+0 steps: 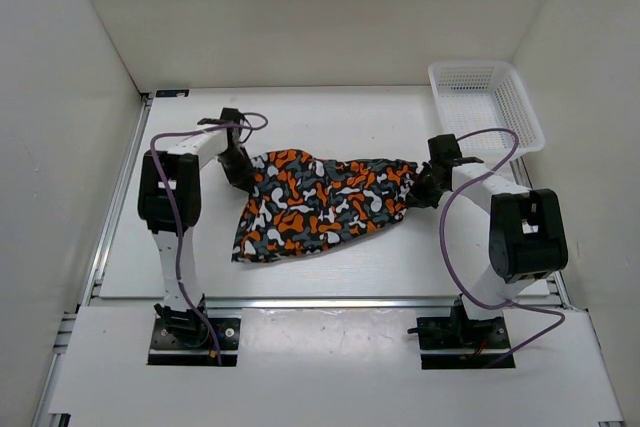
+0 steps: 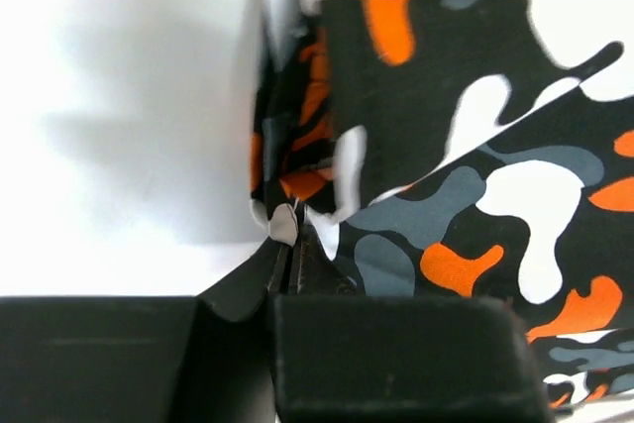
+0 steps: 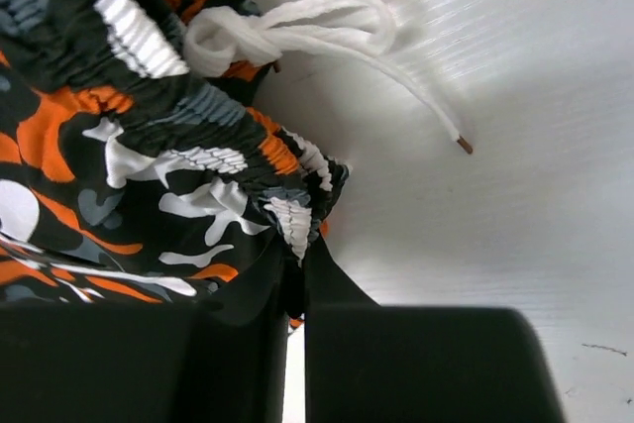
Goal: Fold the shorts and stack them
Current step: Fold the shorts
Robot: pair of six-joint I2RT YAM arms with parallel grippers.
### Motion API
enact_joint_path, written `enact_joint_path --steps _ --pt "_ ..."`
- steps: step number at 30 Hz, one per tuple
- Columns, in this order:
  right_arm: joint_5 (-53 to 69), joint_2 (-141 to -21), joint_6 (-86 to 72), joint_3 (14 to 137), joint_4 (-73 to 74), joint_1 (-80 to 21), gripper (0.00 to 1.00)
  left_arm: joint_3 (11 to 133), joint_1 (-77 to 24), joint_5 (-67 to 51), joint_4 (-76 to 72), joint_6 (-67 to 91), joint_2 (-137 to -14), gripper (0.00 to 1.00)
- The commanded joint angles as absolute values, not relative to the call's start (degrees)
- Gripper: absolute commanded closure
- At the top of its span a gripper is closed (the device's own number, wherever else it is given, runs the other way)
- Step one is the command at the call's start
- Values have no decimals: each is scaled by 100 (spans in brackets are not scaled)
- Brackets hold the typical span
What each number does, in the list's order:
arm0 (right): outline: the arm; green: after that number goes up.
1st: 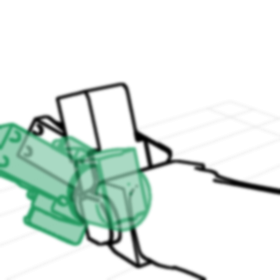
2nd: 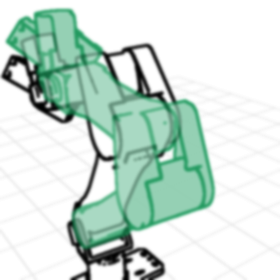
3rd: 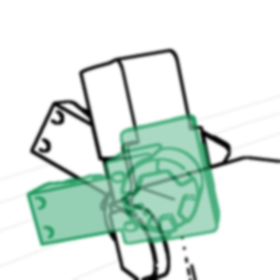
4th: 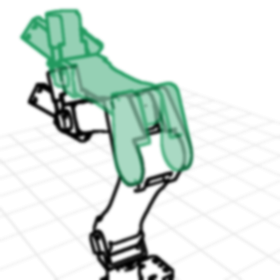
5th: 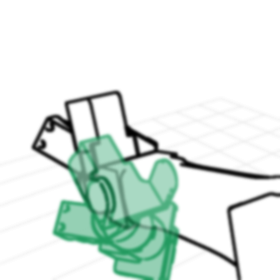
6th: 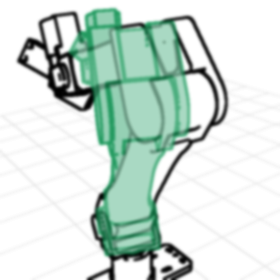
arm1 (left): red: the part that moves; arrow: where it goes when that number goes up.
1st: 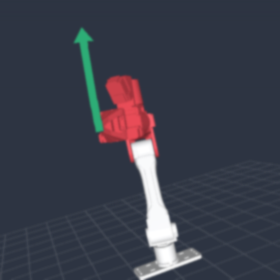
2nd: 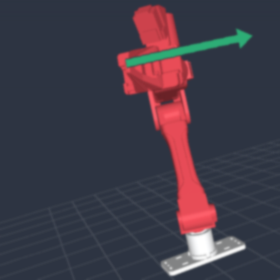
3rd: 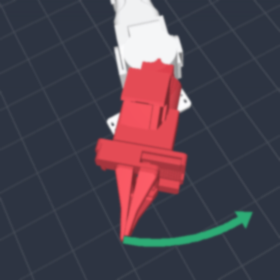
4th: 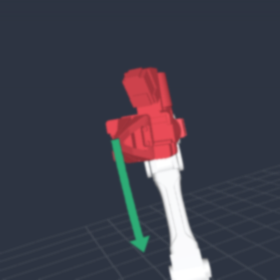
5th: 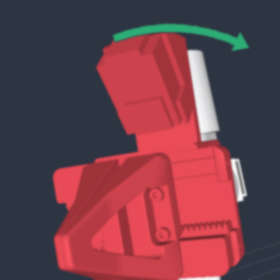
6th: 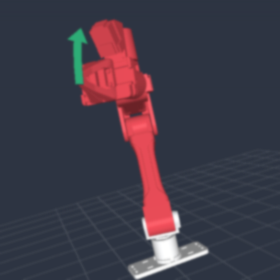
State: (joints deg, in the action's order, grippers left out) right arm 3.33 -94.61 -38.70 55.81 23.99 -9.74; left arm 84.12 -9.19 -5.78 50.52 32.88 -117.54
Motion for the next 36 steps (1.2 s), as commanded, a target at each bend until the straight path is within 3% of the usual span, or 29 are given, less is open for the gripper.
enact_joint_path --steps 1,4,6,7,8,9,11,15,18,19,21,26,29,30,33,34,36 --pt "-51 -9273 -3998 5494 2381 -984 100 9314 -940 -492 5166 3041 -12137 90" --pt "-263 -8861 -4121 5301 2539 -984 97 10246 -940 -124 5562 2848 -12436 85" --pt "-264 -8667 -4122 5195 2540 -984 63 10634 -940 -9 5923 2742 -12367 43" --pt "-325 -8501 -4122 5194 2592 -1037 47 10635 -940 113 5924 2673 -12227 8" --pt "-325 -8429 -4061 5194 2593 -1037 33 10635 -880 184 5993 2672 -11843 0" --pt "-404 -8368 -4061 5194 2741 -1107 20 10409 -879 185 5994 2672 -11621 0" --pt "-483 -8219 -3999 5247 2847 -1160 17 10065 -687 185 5994 2672 -10868 4" --pt "-536 -7920 -3946 5299 3040 -1222 16 8374 -466 -525 5775 2507 -9602 28" --pt "-598 -7744 -3894 5300 3103 -1283 16 7116 -404 -1291 5538 2452 -9011 26" --pt "-598 -7743 -3894 5300 3155 -1283 16 6841 -404 -1344 5468 2522 -8931 13" --pt "-545 -7690 -3894 5300 3155 -1336 16 6427 -518 -1406 5248 2575 -8877 0" --pt "-492 -7874 -3894 5422 3103 -1336 22 5915 -519 -1512 4817 2768 -9087 1" --pt "-439 -8181 -3841 5554 3042 -1336 28 5915 -519 -1512 4676 2769 -9333 16" --pt "-387 -8252 -3841 5555 3041 -1336 31 5985 -519 -1512 4676 2769 -9395 35" --pt "-325 -8551 -3841 5607 2900 -1336 39 6135 -519 -1459 4676 2769 -9571 70" --pt "-325 -8708 -3841 5607 2839 -1336 44 6222 -519 -1459 4676 2769 -9571 86" --pt "-377 -8867 -3841 5660 2786 -1336 48 6302 -519 -1459 4676 2769 -9571 90"
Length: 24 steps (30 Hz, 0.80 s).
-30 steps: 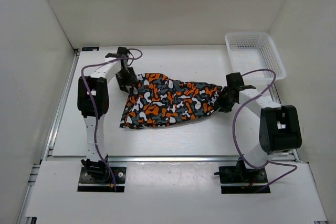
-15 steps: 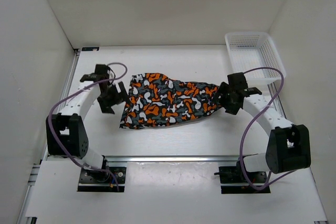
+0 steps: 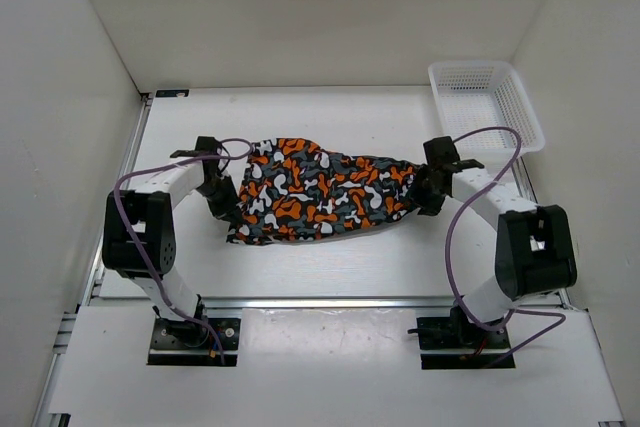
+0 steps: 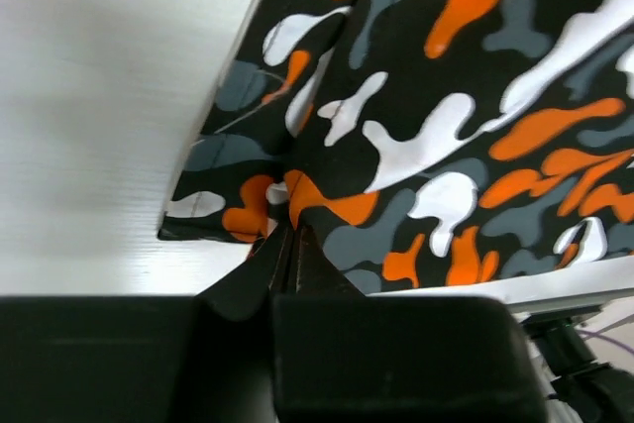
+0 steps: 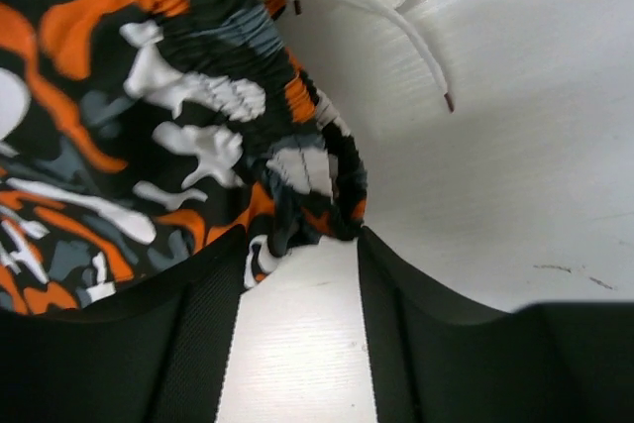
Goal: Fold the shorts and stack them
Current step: Fold the shorts
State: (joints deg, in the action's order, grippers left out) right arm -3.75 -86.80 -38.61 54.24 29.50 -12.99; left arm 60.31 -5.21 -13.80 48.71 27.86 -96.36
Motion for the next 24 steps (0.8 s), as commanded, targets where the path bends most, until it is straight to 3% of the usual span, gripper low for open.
enact_joint_path --steps 1,4,6,8,17,24 --pt "-378 -8946 -3841 5712 2786 -1336 51 6302 -519 -1459 4676 2821 -9510 90" --pt "-509 -9131 -3841 5766 2734 -1336 68 6363 -571 -1459 4676 2874 -9439 90" --pt "-510 -9132 -3841 5835 2733 -1336 91 6363 -571 -1459 4676 2874 -9317 90" --pt "-510 -9132 -3841 5888 2733 -1336 100 6363 -571 -1459 4676 2926 -9238 90" --pt "-510 -8798 -3779 6064 2909 -1336 100 6434 -623 -1222 4895 2997 -8702 90" --pt "-404 -8631 -3666 6890 3190 -1336 100 8110 -274 -686 5914 2699 -8842 90"
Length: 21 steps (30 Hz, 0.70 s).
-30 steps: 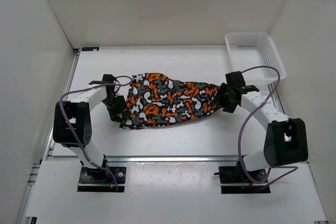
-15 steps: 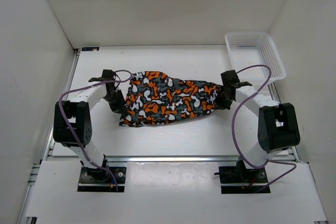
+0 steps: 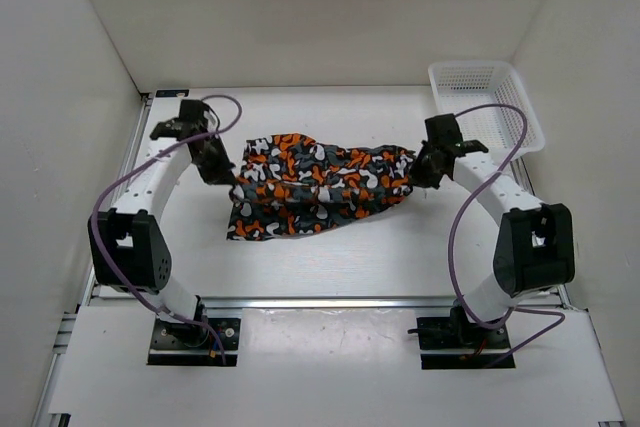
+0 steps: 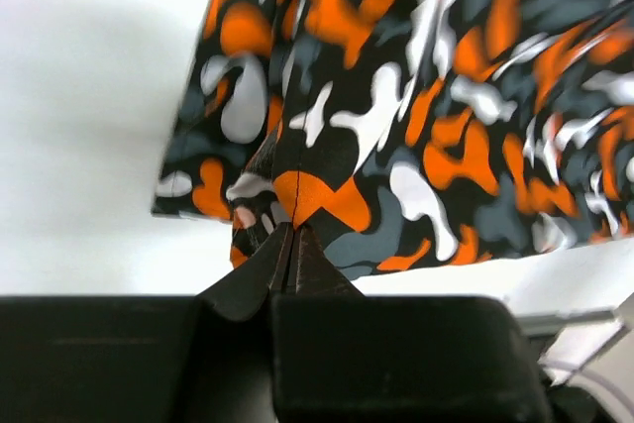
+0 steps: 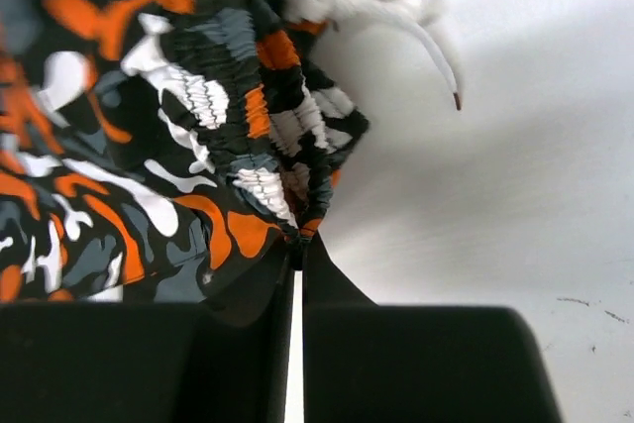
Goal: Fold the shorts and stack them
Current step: Fold the shorts
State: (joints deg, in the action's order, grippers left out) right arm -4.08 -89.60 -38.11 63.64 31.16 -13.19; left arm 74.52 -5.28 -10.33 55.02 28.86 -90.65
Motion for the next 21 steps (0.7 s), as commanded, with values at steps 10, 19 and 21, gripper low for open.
enact_joint_path --steps 10,19,21 --pt "-273 -8473 -3717 6110 2927 -1590 100 7421 167 -677 5802 2531 -8315 90" --pt "-132 -8780 -3612 5827 2830 -1538 18 6406 220 -1160 5238 2602 -8526 15" --pt "-132 -8728 -3560 5967 2830 -1424 18 6852 220 -1099 5309 2654 -8525 15"
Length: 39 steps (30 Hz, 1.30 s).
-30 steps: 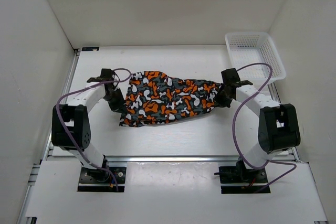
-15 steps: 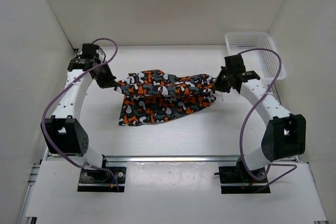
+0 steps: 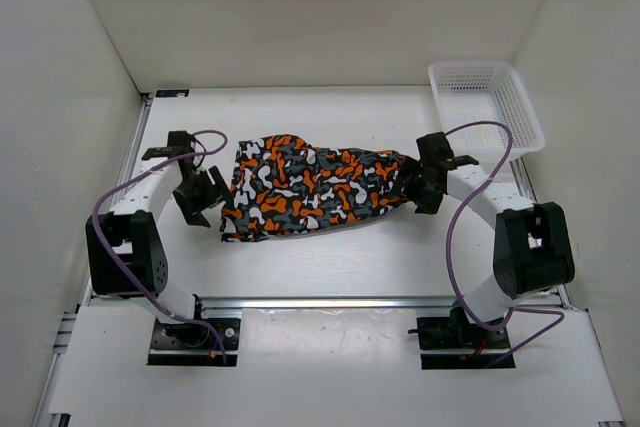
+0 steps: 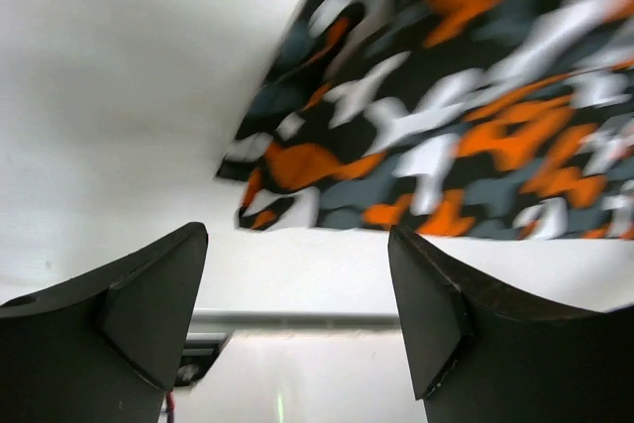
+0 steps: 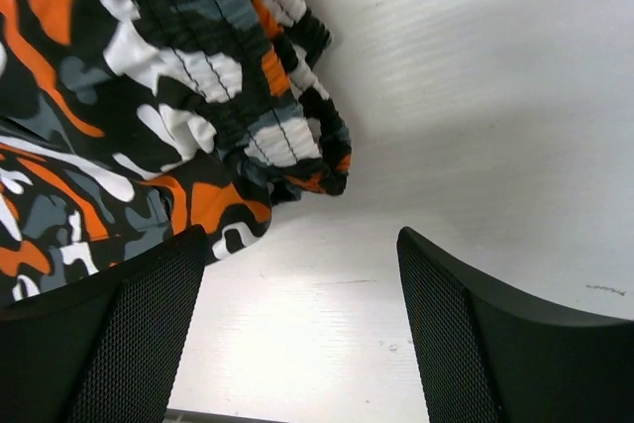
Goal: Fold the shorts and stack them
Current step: Fold the shorts
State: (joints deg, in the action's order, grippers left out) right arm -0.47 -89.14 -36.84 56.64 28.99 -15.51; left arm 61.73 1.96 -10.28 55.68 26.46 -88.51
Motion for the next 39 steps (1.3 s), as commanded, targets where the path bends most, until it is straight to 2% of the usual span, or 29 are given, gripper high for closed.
enact_joint_path --steps 1,9,15,19,20,22,23,25,27,28,33,39 --pt "-132 -8728 -3560 6020 2830 -1424 18 7012 220 -1099 5387 2654 -8595 15" --pt "43 -9807 -3437 6810 2760 -1178 19 7945 105 -923 5379 2654 -9956 24" --pt "97 -10555 -3234 7146 2295 -1247 30 8305 105 -817 5213 2654 -10651 28" --pt "44 -10846 -3234 7198 2241 -1370 47 8358 53 -765 5081 2654 -11144 33" --pt "44 -10924 -3234 7198 2189 -1371 59 8358 53 -765 5080 2654 -11205 34" --pt "44 -10977 -3234 7198 2188 -1423 72 8306 53 -704 5002 2654 -11276 39" --pt "44 -10978 -3234 7198 2188 -1424 86 8158 53 -703 4931 2715 -11355 40" --pt "-95 -10917 -3234 7198 2241 -1424 98 8008 53 -755 4808 2716 -11355 48" --pt "-228 -10715 -3234 7146 2468 -1424 100 7841 -70 -817 4746 2716 -11355 66" --pt "-307 -10618 -3234 7085 2557 -1424 100 7779 -123 -904 4746 2716 -11303 89" --pt "-1237 -9540 -3234 6699 3434 -1424 100 6938 -693 -940 4580 2961 -10638 90" --pt "-1783 -8333 -2971 6600 4129 -1283 100 5961 -1422 -1081 4456 3286 -9565 90"
